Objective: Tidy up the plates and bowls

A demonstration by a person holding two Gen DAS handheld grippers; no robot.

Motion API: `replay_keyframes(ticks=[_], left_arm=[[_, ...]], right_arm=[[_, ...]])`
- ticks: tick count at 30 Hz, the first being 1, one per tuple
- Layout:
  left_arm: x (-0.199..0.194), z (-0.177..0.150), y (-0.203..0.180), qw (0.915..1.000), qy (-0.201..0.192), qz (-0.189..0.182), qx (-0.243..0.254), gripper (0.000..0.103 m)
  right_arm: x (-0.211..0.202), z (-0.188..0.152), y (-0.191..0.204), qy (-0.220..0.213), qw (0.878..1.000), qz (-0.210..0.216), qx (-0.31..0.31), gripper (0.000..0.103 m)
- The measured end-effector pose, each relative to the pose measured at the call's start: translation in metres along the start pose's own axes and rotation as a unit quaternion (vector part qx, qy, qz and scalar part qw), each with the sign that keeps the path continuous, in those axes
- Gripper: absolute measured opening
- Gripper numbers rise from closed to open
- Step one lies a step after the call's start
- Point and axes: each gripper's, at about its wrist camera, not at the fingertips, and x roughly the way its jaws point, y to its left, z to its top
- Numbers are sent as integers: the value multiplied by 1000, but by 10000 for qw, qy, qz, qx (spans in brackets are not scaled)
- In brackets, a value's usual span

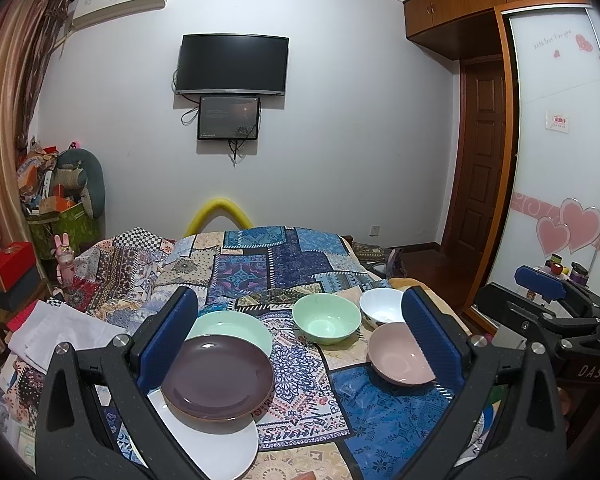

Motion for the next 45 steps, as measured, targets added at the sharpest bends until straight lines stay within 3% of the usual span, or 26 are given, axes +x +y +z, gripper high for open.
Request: replay_keyframes(ticks=[16,27,35,45], left_arm=[[3,-1,-1,10000,21,11,-29,103],[14,-6,11,9999,104,-26,18,103],[44,-18,49,9984,516,-109,-189,103],[90,-45,110,9943,1026,61,-266,103]], right_arm=[[-1,-1,5,37,10000,14,-4,103],[21,-5,7,246,9997,74,-7,103],[56,-15,19,588,9981,161,-42,103],[113,-36,32,1120,9934,240,-80,102]])
